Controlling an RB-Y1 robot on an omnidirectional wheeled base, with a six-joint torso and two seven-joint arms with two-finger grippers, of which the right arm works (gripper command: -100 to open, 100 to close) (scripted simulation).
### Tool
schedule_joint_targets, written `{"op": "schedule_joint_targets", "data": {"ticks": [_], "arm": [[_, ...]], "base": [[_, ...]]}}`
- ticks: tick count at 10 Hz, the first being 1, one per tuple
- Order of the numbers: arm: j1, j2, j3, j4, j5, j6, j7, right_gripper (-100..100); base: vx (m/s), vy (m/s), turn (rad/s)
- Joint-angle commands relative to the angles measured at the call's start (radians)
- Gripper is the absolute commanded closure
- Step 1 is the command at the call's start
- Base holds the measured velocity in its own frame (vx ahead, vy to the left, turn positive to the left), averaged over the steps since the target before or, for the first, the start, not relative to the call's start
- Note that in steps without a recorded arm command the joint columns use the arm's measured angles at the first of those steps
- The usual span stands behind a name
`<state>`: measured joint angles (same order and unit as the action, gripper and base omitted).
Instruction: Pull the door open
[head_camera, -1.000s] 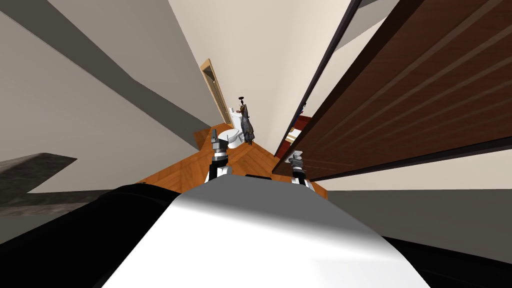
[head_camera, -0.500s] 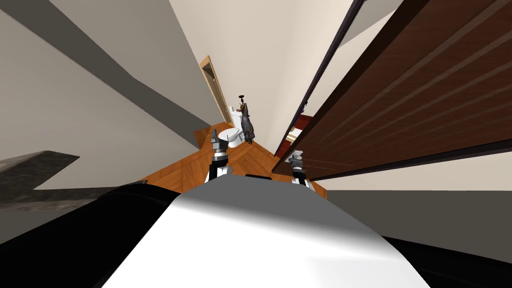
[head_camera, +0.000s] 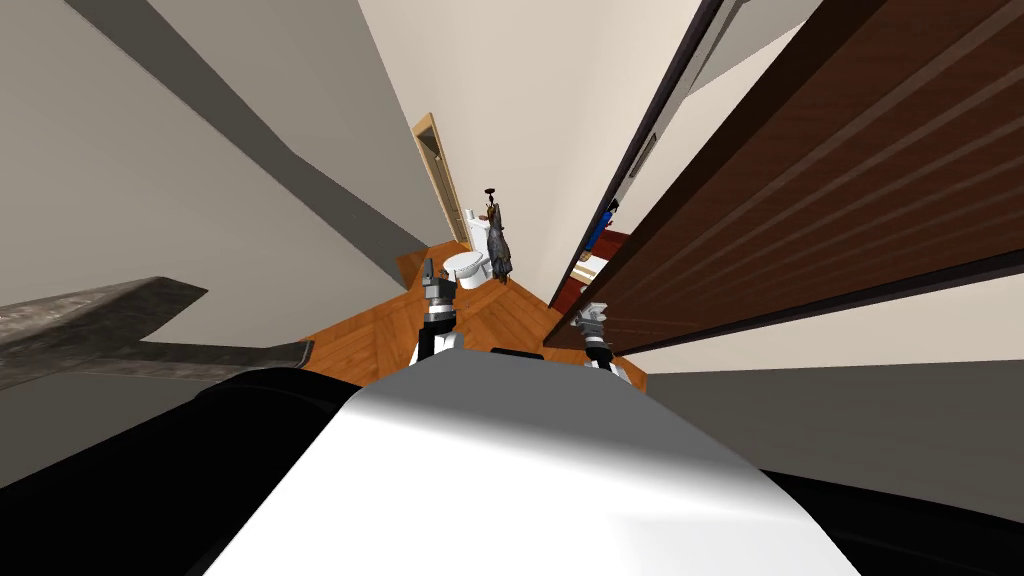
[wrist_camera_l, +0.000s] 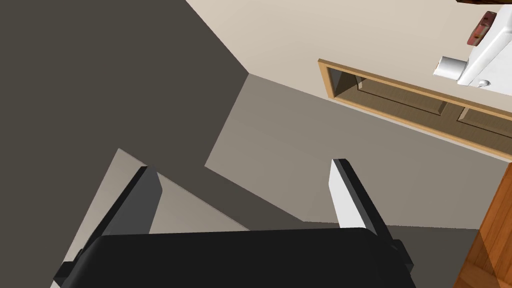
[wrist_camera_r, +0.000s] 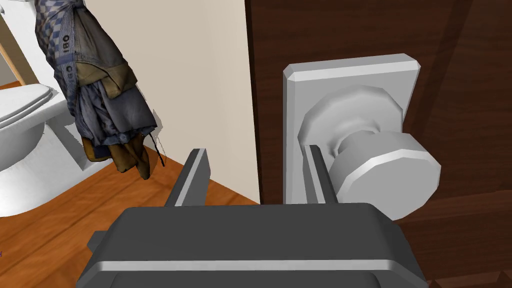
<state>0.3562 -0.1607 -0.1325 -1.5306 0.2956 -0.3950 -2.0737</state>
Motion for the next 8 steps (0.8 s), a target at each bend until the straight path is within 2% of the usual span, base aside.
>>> {"op": "schedule_joint_targets", "data": {"ticks": [1,2,3,4,8], "arm": [[0.016,-0.018,-0.006,-0.019,0.008,-0.001,-0.018,-100],[0.025,-0.026,0.0,-0.026,0.014,-0.004,-0.03,-100],[0.022,-0.015,0.011,-0.016,0.013,-0.005,-0.023,-100],[0.026,-0.042,-0.008,-0.009,0.008,-0.011,-0.053,-100],[0.026,-0.07,-0.033,-0.002,0.003,-0.015,-0.08,-100]], "base": [[-0.164,-0.07,0.032],[-0.191,-0.064,0.034],[-0.099,-0.011,0.041],[-0.036,-0.025,0.178],[0.003,-0.045,0.064]]}}
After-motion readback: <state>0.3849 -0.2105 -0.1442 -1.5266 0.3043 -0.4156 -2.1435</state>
